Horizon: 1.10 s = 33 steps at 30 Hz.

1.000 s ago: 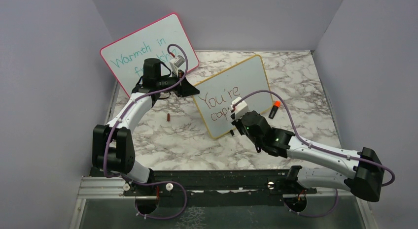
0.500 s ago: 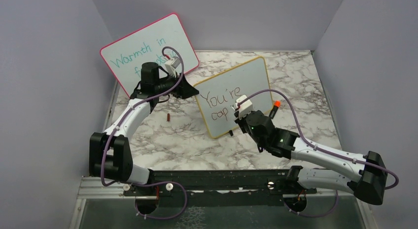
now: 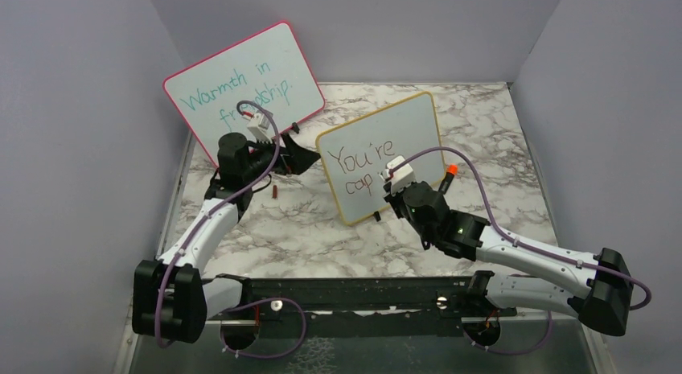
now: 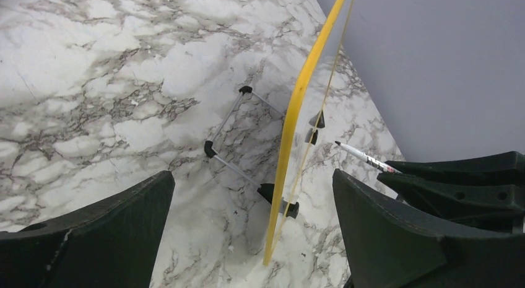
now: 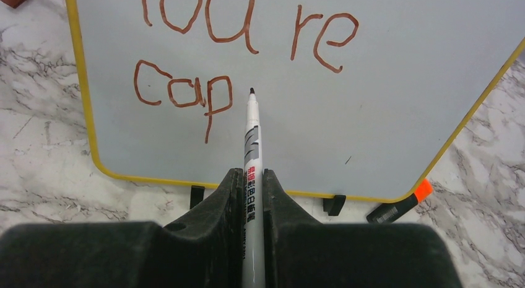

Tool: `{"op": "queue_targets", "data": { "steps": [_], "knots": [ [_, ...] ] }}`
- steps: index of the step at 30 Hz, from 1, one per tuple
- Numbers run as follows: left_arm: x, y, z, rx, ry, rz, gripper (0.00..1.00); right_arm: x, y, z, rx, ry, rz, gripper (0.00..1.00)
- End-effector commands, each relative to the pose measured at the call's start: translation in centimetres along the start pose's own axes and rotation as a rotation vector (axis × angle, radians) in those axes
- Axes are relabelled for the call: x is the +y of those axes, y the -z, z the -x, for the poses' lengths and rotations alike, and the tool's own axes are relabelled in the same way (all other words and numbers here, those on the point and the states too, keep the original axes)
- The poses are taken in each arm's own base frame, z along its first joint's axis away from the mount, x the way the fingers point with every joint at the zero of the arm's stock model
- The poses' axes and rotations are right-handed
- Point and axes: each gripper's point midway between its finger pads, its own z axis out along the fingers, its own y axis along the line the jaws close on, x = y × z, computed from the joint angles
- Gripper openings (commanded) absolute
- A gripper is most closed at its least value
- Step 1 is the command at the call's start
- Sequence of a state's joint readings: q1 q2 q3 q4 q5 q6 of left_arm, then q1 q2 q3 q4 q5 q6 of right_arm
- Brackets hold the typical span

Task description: Write a sentence on the whiteboard

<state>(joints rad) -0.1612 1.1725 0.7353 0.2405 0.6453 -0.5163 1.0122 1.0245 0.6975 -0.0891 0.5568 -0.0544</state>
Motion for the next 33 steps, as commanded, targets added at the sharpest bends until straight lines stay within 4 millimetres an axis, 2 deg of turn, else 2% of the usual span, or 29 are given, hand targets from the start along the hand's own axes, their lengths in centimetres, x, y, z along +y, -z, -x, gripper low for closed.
{"op": "queue_targets", "data": {
  "steps": [1, 4, 9, 16, 23, 28, 32, 33],
  "knots": [
    [-0.7, 0.6, 0.3, -0.105, 0.025, 0.000, 0.95, -0.4, -0.2, 0.4, -0.029, -0.006, -0.024, 0.01],
    [-1.3, 0.5, -1.1, -0.127, 0.002, -0.009, 0.91, -0.3, -0.3, 0.4, -0.033, -0.005, -0.021, 0.01],
    [-2.0, -1.1, -3.1, -0.066, 0.012, -0.064, 0.87, -0.1, -0.4, 0.4, -0.042, -0.009, -0.012, 0.01],
    [-0.9, -3.1, -3.9, -0.008, 0.033, -0.072, 0.72, -0.2, -0.2, 0.4, -0.046, -0.009, -0.009, 0.01],
    [-1.5, -4.7, -4.5, 0.059, 0.044, -0.163, 0.56, -0.4, -0.2, 0.0, -0.038, 0.002, -0.021, 0.01],
    [-1.4, -5.0, -5.8, 0.109, 0.044, -0.209, 0.37, -0.5, -0.3, -0.1, -0.034, 0.013, -0.026, 0.01],
    [-0.8, -4.5, -5.9, 0.140, 0.044, -0.244, 0.19, -0.2, -0.4, -0.2, -0.031, 0.026, -0.015, 0.01],
    [-0.6, -4.2, -5.9, 0.150, 0.047, -0.259, 0.19, -0.1, -0.4, -0.1, -0.033, 0.027, -0.008, 0.01]
  ]
}}
